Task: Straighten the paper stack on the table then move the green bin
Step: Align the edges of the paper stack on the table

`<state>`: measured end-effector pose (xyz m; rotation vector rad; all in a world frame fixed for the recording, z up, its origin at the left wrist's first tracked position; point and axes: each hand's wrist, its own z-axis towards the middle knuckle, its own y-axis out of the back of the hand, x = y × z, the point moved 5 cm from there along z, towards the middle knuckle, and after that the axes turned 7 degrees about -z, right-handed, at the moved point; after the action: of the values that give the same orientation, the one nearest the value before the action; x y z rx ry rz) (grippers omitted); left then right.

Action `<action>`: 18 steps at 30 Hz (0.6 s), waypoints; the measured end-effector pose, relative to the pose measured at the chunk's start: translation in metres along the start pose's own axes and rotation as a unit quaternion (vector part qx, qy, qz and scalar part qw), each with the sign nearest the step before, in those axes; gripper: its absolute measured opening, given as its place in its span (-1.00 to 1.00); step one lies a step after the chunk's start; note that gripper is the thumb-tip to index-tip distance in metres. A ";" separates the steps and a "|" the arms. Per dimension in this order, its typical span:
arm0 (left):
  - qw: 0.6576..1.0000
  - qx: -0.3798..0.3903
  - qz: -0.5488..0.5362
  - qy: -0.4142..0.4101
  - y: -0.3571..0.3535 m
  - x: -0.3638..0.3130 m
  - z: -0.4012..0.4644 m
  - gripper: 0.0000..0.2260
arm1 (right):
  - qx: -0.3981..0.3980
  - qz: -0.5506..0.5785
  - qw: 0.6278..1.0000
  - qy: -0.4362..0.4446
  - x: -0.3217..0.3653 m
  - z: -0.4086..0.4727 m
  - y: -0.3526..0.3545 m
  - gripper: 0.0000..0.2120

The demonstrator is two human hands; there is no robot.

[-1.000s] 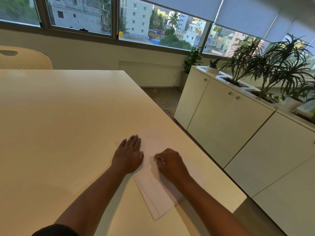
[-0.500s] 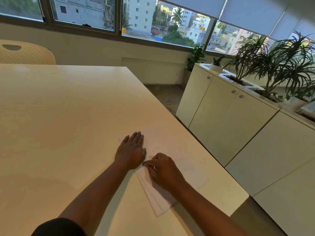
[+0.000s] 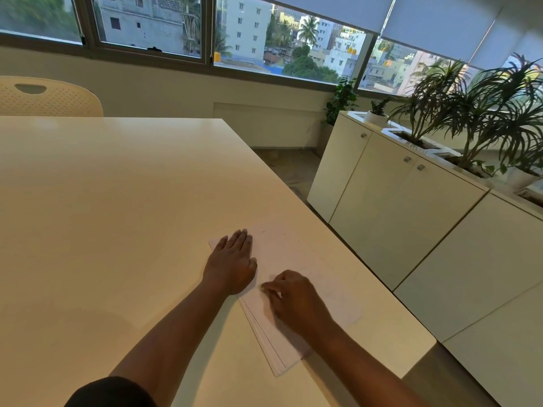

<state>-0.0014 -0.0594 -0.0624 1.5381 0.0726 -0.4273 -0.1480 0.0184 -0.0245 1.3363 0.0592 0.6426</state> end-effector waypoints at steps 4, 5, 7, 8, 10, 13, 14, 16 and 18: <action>1.000 0.002 0.001 0.001 0.001 -0.001 -0.001 -0.45 | -0.049 -0.030 0.997 -0.049 -0.019 0.006 0.016 -0.80; 1.000 0.002 0.002 0.001 0.001 -0.001 0.000 -0.45 | -0.048 -0.041 0.997 -0.032 -0.013 0.006 0.013 -0.80; 1.000 0.004 0.004 0.001 0.001 -0.001 0.000 -0.45 | -0.029 -0.034 0.999 0.012 0.007 0.003 -0.001 -0.80; 1.000 0.003 0.005 0.001 0.001 -0.001 0.000 -0.45 | -0.019 -0.022 0.999 0.027 0.014 0.001 -0.008 -0.79; 1.000 0.001 0.004 -0.001 0.001 -0.001 -0.001 -0.46 | -0.011 -0.013 0.999 0.034 0.018 0.000 -0.010 -0.79; 1.000 -0.001 -0.003 -0.005 0.001 -0.002 -0.001 -0.45 | -0.036 -0.013 0.999 -0.023 -0.005 0.008 0.007 -0.81; 1.000 -0.001 -0.004 -0.004 0.002 -0.002 -0.001 -0.45 | -0.042 -0.019 0.998 -0.040 -0.012 0.010 0.012 -0.81; 1.000 -0.001 -0.004 -0.003 0.002 -0.001 -0.002 -0.45 | -0.050 -0.050 0.997 -0.034 -0.013 0.014 0.012 -0.80; 1.000 -0.001 -0.001 -0.004 0.001 -0.001 -0.001 -0.45 | -0.035 -0.048 0.998 -0.001 0.005 0.012 0.001 -0.82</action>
<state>-0.0019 -0.0581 -0.0608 1.5340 0.0676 -0.4344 -0.1398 0.0100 -0.0185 1.2588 0.0978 0.5582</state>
